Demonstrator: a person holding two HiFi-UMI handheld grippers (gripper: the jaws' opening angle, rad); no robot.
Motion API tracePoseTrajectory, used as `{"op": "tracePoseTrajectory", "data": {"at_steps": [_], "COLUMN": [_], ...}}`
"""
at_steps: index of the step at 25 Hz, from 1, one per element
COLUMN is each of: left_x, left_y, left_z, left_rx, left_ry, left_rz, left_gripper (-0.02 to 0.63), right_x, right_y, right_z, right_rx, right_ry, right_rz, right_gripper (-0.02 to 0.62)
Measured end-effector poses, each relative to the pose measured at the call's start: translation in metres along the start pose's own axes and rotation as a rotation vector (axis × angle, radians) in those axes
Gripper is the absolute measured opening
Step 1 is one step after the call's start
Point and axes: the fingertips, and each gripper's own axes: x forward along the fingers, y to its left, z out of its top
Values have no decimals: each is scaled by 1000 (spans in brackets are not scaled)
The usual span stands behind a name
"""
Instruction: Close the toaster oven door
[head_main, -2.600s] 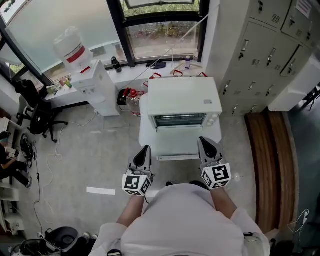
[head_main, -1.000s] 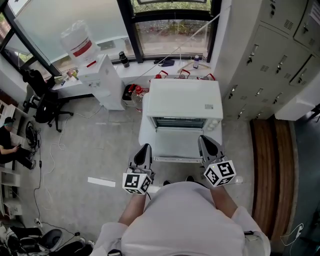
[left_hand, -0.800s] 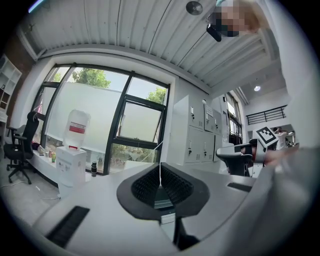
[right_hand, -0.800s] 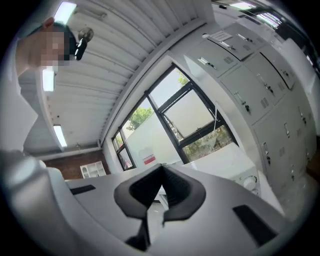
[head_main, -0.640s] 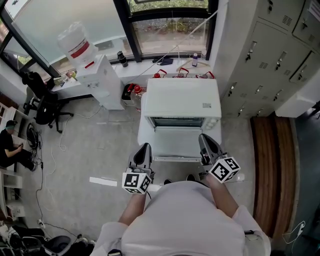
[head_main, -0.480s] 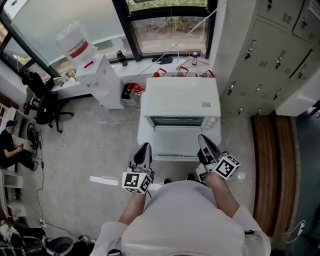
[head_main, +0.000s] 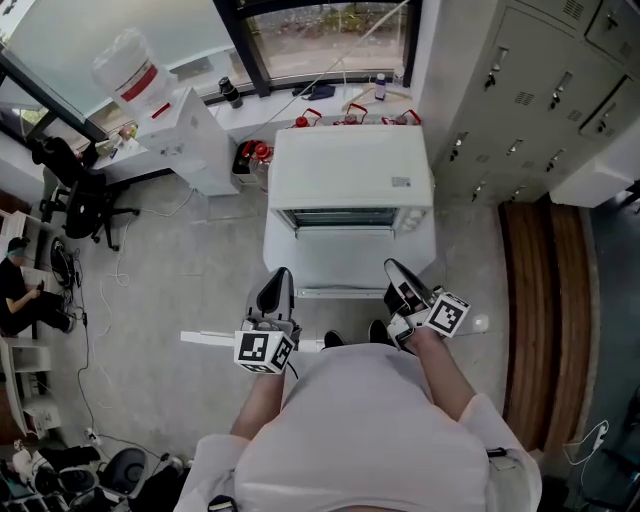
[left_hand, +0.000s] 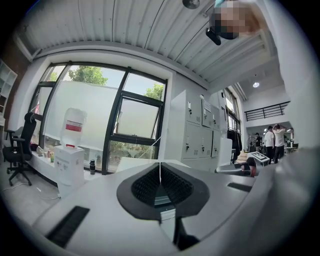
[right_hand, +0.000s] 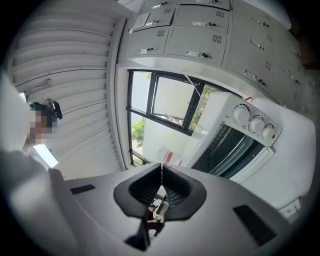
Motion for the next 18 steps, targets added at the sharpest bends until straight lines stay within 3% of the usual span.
{"op": "tracePoseTrajectory", "data": {"at_steps": [10, 18], "left_x": [10, 12], "left_y": [-21, -34], "left_z": [-2, -4], "left_rx": [22, 32], "left_ry": [18, 34], "left_rz": [-23, -23], "left_gripper": [21, 21], "right_x": [-28, -65], "right_y": [-54, -108], "right_z": [-20, -41], "right_rx": [109, 175], "right_ry": [56, 102], "right_rz": [-53, -143], "right_gripper": [157, 180]}}
